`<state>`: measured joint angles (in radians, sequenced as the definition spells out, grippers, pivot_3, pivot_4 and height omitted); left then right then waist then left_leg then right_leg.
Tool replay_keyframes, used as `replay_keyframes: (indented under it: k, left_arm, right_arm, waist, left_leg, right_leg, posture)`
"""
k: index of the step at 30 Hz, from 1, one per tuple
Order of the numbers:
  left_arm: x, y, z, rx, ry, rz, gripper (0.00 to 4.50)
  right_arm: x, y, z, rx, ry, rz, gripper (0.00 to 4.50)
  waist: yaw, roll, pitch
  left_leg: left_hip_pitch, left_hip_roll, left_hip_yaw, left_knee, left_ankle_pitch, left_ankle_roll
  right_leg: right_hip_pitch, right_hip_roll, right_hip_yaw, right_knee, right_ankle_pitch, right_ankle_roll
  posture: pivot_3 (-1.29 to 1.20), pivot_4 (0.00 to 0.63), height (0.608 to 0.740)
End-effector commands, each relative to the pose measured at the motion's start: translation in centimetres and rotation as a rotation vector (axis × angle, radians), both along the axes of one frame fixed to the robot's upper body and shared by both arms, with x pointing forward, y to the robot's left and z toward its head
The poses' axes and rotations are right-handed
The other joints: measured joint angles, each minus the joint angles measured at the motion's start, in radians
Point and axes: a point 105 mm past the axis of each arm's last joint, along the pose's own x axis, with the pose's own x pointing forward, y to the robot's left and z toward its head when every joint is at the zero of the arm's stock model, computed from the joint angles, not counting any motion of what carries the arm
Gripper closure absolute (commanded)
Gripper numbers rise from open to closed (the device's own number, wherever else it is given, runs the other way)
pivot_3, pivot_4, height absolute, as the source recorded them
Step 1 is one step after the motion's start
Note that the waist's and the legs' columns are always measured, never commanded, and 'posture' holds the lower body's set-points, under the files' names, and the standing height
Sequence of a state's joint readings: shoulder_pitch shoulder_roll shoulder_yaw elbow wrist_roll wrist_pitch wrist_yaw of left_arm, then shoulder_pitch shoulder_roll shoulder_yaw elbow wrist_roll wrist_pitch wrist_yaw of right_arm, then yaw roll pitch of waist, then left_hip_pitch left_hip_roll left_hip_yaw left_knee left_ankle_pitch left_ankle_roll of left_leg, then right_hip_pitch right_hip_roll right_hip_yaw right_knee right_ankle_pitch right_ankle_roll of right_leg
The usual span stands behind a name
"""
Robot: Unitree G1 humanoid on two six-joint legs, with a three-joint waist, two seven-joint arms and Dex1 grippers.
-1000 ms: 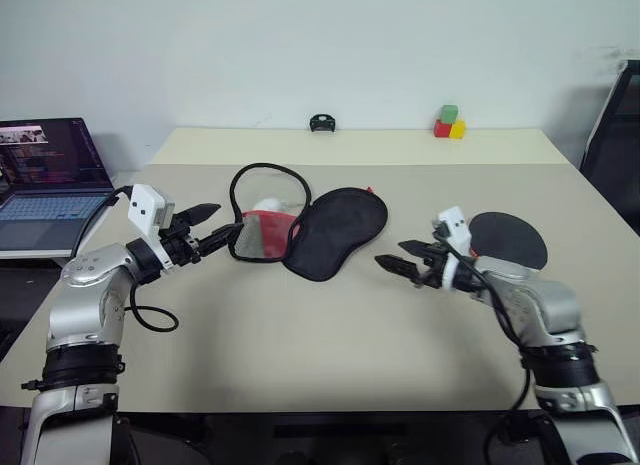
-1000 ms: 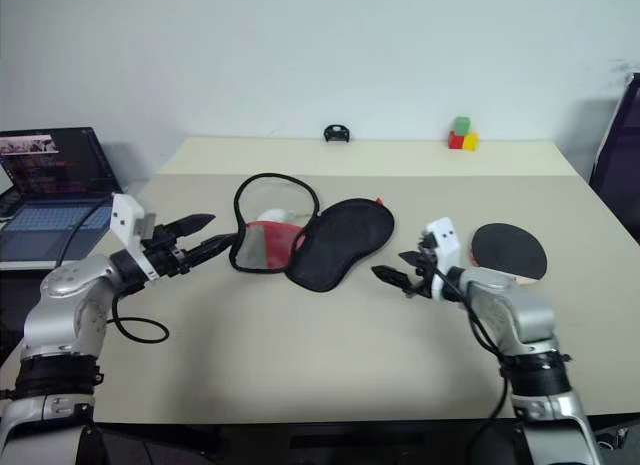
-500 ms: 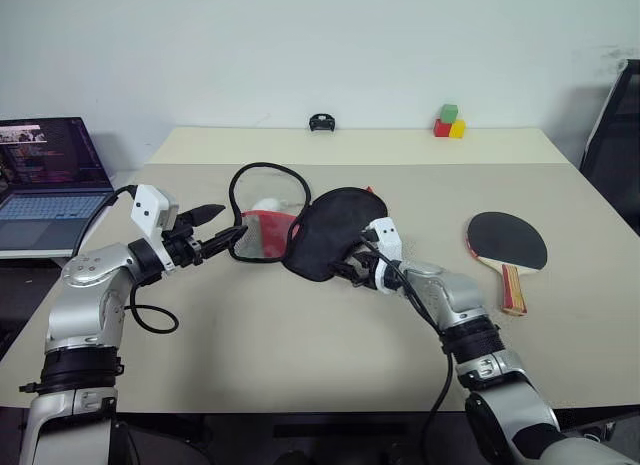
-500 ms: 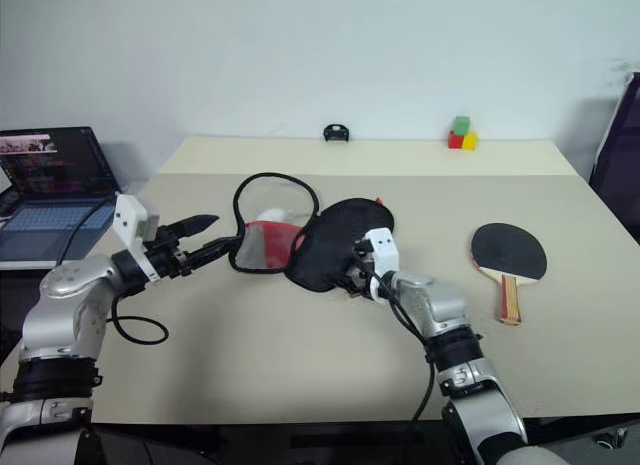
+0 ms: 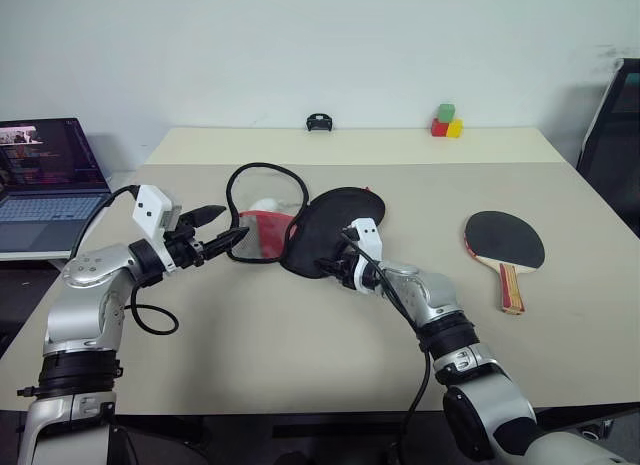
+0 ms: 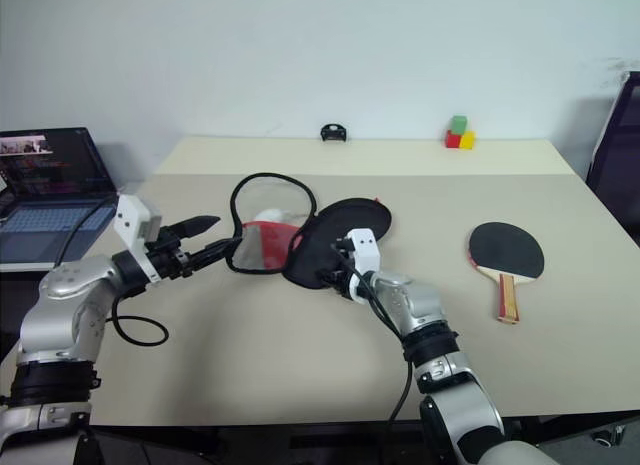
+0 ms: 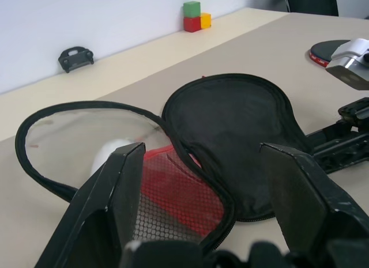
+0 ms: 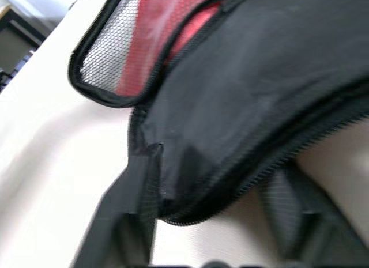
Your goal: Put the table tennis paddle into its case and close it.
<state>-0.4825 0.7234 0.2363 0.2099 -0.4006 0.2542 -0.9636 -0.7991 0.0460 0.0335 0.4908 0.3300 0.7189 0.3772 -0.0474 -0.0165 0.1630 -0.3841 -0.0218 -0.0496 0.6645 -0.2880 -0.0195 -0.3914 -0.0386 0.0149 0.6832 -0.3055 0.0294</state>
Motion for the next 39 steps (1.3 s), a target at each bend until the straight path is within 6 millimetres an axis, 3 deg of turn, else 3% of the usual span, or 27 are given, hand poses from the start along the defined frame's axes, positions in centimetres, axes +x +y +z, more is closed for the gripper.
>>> replay_keyframes:
  k: [1, 4, 12, 22, 26, 39]
  left_arm:
    - [-0.1, -0.6, 0.9, 0.043, -0.044, -0.016, 1.05]
    - [0.0, -1.3, 0.9, 0.05, -0.047, -0.038, 1.05]
    - [-0.1, -3.8, 0.5, 0.059, -0.038, -0.123, 1.05]
    - [-0.3, -7.3, -0.2, 0.074, -0.019, -0.252, 1.05]
    - [-0.3, -8.2, -0.4, 0.077, -0.017, -0.28, 1.05]
    - [0.3, -9.0, -0.1, 0.08, -0.025, -0.305, 1.05]
  right_arm:
    - [-0.1, -0.5, 1.2, 0.033, -0.012, -0.011, 3.46]
    - [-0.5, -1.4, 0.8, 0.032, 0.018, -0.017, 4.47]
    - [-2.6, -5.4, 0.0, -0.008, 0.097, 0.003, 4.47]
    - [-5.7, -10.9, -0.9, -0.189, 0.139, 0.099, 4.47]
    - [-4.8, -12.8, -0.5, -0.255, 0.112, 0.095, 4.47]
    - [-1.6, -16.3, 2.0, -0.337, 0.036, 0.062, 4.47]
  waist:
    - [0.0, 0.0, 0.0]
    - [0.0, 0.0, 0.0]
    - [0.009, 0.0, 0.0]
    - [0.017, 0.0, 0.0]
    - [0.016, 0.0, 0.0]
    - [0.017, -0.001, 0.0]
  left_leg:
    - [0.0, 0.0, 0.0, 0.0, 0.0, 0.0]
    - [0.0, 0.0, 0.0, 0.0, 0.0, 0.0]
    - [-0.001, 0.0, 0.0, 0.0, -0.001, 0.001]
    - [-0.001, 0.0, 0.0, 0.0, -0.001, 0.002]
    - [-0.001, 0.0, 0.0, 0.0, -0.001, 0.002]
    - [-0.001, 0.0, 0.0, 0.001, -0.001, 0.002]
  right_leg:
    - [0.0, 0.0, 0.0, 0.0, 0.0, 0.0]
    - [0.0, 0.0, 0.0, 0.0, 0.0, 0.0]
    - [0.0, 0.0, 0.0, -0.001, 0.0, 0.0]
    - [0.001, 0.0, 0.0, -0.001, 0.0, 0.0]
    - [0.002, 0.0, 0.0, -0.001, 0.0, 0.0]
    - [0.002, 0.0, -0.001, -0.002, 0.0, 0.0]
  posture:
    - [0.0, 0.15, 0.74]
    - [0.0, 0.15, 0.74]
    - [0.0, 0.15, 0.74]
    - [0.0, 0.15, 0.74]
    - [0.0, 0.15, 0.74]
    - [0.0, 0.15, 0.74]
